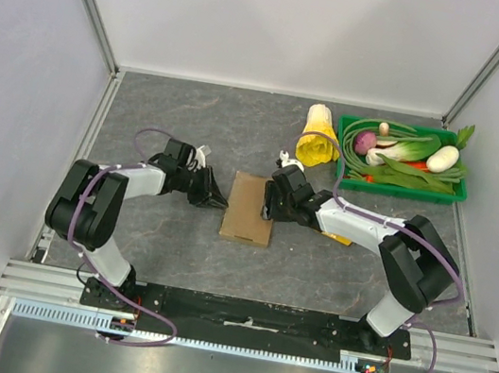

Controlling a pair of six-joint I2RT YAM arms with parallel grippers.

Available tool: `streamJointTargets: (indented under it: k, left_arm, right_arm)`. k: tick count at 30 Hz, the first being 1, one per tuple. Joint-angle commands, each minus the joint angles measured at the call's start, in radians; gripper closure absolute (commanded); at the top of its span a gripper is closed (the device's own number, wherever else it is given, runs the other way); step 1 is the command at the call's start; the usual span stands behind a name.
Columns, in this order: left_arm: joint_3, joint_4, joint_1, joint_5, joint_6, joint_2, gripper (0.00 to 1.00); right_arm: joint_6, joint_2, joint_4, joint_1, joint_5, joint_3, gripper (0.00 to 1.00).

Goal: Unpack the express box

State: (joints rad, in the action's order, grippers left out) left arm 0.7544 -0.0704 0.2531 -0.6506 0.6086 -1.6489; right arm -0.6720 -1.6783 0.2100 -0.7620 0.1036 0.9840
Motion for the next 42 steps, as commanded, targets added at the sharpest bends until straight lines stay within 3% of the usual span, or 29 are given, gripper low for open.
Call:
streamJointTargets:
  k: [1, 13, 28, 34, 42]
  left_arm:
    - [-0.009, 0.038, -0.041, -0.046, 0.019, -0.003, 0.75]
    - [-0.04, 0.067, -0.054, -0.089, 0.057, -0.04, 0.82]
    - [-0.058, 0.141, -0.052, -0.139, 0.08, -0.058, 0.66]
    - [-0.036, 0.034, -0.054, -0.061, 0.051, -0.069, 0.83]
    - [-0.059, 0.004, -0.135, -0.093, 0.051, -0.065, 0.85]
  right_arm:
    - [-0.044, -0.012, -0.003, -0.005, 0.027, -0.021, 0.49]
    - [-0.066, -0.034, 0.019, -0.005, 0.036, -0.025, 0.59]
    - [-0.08, -0.043, 0.008, -0.003, 0.018, -0.028, 0.59]
    - [-0.084, -0.044, 0.009, -0.005, 0.022, -0.03, 0.59]
    - [-0.12, -0.054, 0.052, 0.004, 0.056, -0.045, 0.65]
